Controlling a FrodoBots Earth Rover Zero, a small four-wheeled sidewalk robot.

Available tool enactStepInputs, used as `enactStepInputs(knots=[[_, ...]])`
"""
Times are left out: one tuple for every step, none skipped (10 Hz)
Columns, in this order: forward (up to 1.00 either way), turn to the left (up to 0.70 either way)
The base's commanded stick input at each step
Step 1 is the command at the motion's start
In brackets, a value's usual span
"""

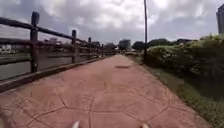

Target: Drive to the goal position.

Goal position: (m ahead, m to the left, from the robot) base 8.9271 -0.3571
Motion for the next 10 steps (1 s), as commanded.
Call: enactStepInputs(knots=[[0.66,0.0],[0.66,0.0],[0.66,0.0],[0.66,0.0],[0.66,0.0],[0.66,0.12],[0.66,0.28],[0.66,0.24],[0.66,0.09],[0.66,0.01]])
